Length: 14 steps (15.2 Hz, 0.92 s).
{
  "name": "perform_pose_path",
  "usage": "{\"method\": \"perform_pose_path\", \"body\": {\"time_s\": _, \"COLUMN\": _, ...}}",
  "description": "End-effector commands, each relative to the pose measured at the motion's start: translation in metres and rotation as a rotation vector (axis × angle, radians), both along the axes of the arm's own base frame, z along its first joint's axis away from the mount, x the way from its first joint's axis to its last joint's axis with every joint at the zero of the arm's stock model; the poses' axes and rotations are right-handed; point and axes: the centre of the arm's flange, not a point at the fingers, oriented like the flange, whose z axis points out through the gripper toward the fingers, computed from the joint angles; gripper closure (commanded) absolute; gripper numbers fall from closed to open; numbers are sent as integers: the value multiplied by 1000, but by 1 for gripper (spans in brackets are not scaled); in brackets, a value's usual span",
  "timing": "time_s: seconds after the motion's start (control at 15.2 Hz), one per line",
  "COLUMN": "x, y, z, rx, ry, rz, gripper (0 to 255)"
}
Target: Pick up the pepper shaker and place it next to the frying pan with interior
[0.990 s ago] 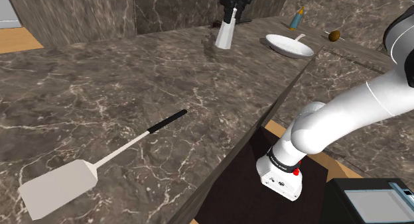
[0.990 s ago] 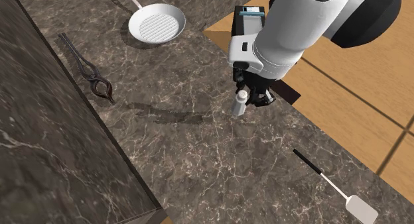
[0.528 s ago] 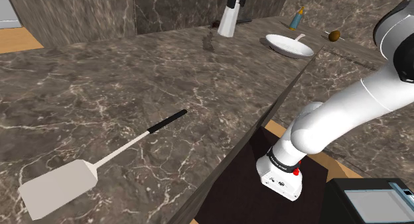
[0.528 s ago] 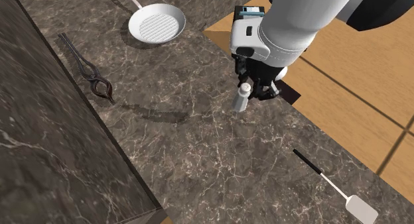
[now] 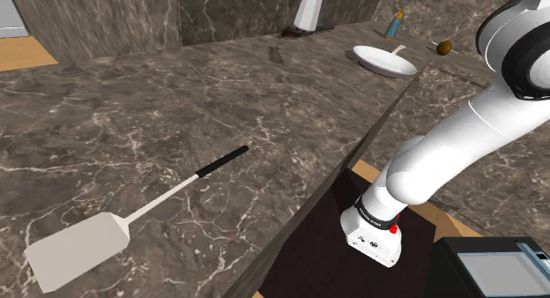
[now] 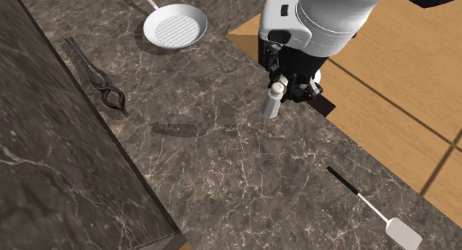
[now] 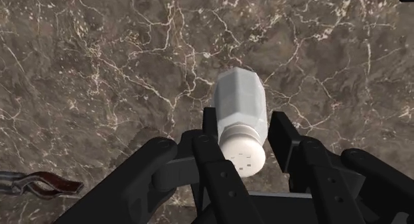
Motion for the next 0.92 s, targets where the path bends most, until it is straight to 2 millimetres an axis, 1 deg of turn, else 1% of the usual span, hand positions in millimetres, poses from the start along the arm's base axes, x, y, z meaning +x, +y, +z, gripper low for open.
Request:
{"method": "perform_pose_path", "body": {"time_s": 0.0, "x": 2, "y": -13, "z": 3, "rx": 0, "ry": 0, "rz": 0, "gripper": 255}}
{"method": "perform_pose_path", "body": {"time_s": 0.86, "x": 23, "y": -182, "z": -15, "rx": 0, "ry": 0, "rz": 0, "gripper": 255}}
